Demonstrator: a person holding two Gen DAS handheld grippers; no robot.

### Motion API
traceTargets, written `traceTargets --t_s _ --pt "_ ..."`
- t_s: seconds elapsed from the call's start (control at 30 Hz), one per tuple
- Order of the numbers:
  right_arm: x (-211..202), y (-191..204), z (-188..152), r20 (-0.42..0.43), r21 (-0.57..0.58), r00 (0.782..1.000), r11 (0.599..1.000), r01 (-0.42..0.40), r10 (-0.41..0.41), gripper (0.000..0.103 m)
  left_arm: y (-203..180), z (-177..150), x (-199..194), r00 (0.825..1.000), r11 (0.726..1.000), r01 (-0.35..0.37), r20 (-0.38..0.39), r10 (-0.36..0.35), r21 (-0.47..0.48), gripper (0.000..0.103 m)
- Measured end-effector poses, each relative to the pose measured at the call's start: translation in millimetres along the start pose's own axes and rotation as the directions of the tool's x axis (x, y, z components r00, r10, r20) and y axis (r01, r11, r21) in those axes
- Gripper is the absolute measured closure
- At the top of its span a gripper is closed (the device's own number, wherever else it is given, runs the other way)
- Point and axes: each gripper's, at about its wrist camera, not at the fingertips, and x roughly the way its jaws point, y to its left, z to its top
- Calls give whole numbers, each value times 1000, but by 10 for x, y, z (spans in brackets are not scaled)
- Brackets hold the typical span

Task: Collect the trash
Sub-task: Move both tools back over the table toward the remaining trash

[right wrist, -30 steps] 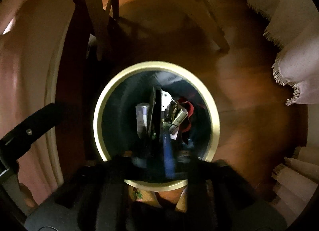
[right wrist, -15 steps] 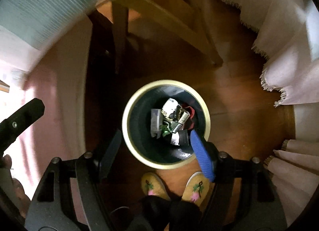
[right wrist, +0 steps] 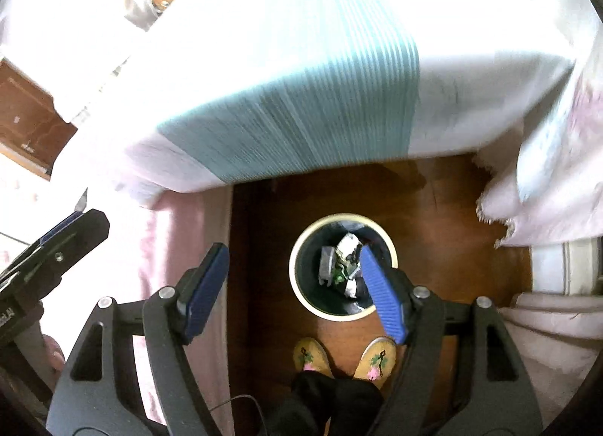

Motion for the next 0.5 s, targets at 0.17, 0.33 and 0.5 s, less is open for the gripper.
traceTargets --t_s 0.17,0.33,0.5 --pt "-666 282 228 64 -66 998 998 -15 19 33 -83 301 -551 1000 1000 10 25 -10 -11 13" --pt "-1316 548 473 140 -110 988 993 -54 69 33 -197 572 -1161 996 999 -32 79 30 30 13" --pt "-1811 745 685 214 -170 970 982 -78 114 33 -309 848 -1754 984 993 -102 154 93 53 13"
